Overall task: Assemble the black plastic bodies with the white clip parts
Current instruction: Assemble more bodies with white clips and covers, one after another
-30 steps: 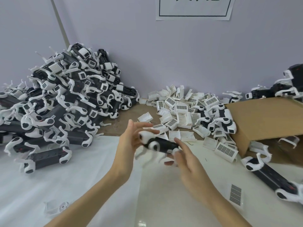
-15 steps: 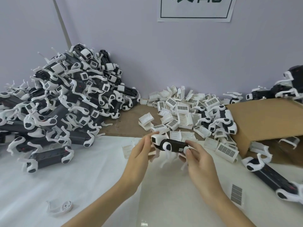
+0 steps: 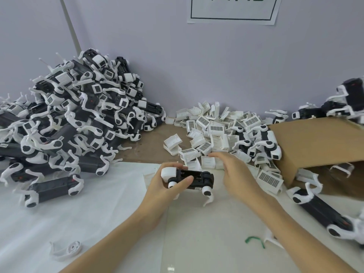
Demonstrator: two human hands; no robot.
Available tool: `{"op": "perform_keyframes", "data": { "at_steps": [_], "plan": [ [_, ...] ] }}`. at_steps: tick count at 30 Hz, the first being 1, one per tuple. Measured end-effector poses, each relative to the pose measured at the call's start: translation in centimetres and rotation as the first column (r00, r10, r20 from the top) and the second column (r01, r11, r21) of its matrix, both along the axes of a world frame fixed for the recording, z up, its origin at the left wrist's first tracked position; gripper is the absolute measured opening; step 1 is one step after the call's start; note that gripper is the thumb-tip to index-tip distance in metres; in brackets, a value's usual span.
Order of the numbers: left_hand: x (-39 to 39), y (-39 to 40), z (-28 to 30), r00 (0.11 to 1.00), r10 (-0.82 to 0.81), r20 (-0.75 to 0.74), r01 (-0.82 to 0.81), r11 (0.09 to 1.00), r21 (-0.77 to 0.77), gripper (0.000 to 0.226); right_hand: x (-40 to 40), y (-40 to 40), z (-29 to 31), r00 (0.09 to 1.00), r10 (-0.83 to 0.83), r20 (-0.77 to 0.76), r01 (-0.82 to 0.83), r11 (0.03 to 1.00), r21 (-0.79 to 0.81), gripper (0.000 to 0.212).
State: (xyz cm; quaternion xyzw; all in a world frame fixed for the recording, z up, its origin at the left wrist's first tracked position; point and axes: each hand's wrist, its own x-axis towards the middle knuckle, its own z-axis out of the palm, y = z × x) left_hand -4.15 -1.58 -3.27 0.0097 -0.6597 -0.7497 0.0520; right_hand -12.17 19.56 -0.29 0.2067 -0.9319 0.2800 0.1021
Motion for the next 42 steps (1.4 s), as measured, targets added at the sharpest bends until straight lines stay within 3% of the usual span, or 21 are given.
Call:
{"op": "perform_keyframes", "data": {
  "at_steps": [2,4,7,13,15,18,23,24,26,30,32,34,37,39,42],
  "plan": [
    [-0.1,0.0,-0.1,0.999,0.018,-0.029,-0.017,1.0,0.005,0.066,-2.1,0.0,-0.1,0.998,0.047,-0.044,-0.036,0.973,0.23,0.067],
    [-0.1,0.0,-0.2,0.998,0.021,-0.054,-0.021,1.0,0.007,0.076,-3.8,-0.1,-0.5,0.991,0.097,-0.087,-0.054,0.914,0.402,0.039],
    [-0.2,0.1,-0.4,0.999,-0.003,-0.05,0.004,1.0,0.01,0.072,-4.2,-0.1,-0.8,0.979,0.131,-0.154,-0.051,0.896,0.441,0.013],
    [-0.5,0.0,-1.0,0.999,-0.028,0.018,0.028,1.0,-0.011,0.055,-1.5,0.9,-0.4,0.942,0.0,-0.336,-0.021,0.998,-0.06,0.008],
    [-0.6,-0.1,-1.2,0.999,-0.027,0.024,0.027,0.999,-0.019,0.058,0.1,1.2,-0.7,0.96,-0.029,-0.278,-0.053,0.958,-0.283,0.007],
    [-0.6,-0.2,-1.3,0.999,-0.046,0.02,0.047,0.998,-0.035,0.055,2.5,1.2,-1.7,0.997,0.04,-0.064,-0.07,0.815,-0.576,0.009],
    [-0.4,-0.3,-1.2,0.994,-0.104,0.03,0.105,0.993,-0.045,0.069,4.2,1.3,-1.8,0.999,0.01,0.034,0.017,0.71,-0.704,0.05],
    [-0.3,-0.3,-1.1,0.993,-0.117,0.021,0.118,0.992,-0.046,0.072,4.4,1.3,-1.7,0.998,-0.024,0.055,0.056,0.71,-0.702,0.05],
    [-0.1,-0.3,-1.2,0.989,-0.148,-0.001,0.148,0.986,-0.079,0.067,4.4,1.4,-1.5,0.991,-0.067,0.119,0.132,0.693,-0.709,0.036],
    [0.2,-0.2,-1.1,0.978,-0.205,-0.018,0.201,0.969,-0.141,0.058,4.6,1.1,-1.4,0.957,0.004,0.289,0.243,0.529,-0.813,0.014],
    [0.3,-0.1,-1.0,0.975,-0.219,-0.029,0.212,0.964,-0.16,0.051,4.5,1.2,-1.4,0.967,-0.061,0.246,0.242,0.508,-0.827,0.007],
    [0.4,0.0,-0.7,0.971,-0.236,-0.029,0.227,0.957,-0.178,0.045,4.6,1.3,-1.1,0.982,-0.177,0.062,0.154,0.575,-0.804,0.005],
    [0.5,0.2,-0.5,0.967,-0.251,-0.042,0.235,0.944,-0.231,0.042,4.7,1.2,-0.6,0.93,-0.205,-0.306,-0.013,0.813,-0.582,0.009],
    [0.6,0.2,-0.3,0.964,-0.26,-0.052,0.24,0.939,-0.245,0.04,5.0,0.2,-0.3,0.924,-0.113,-0.367,-0.073,0.887,-0.456,0.01],
    [0.7,0.3,-0.2,0.962,-0.266,-0.055,0.244,0.937,-0.251,0.038,6.2,-1.8,-0.1,0.944,0.063,-0.325,-0.149,0.958,-0.246,0.037]
  ]
}}
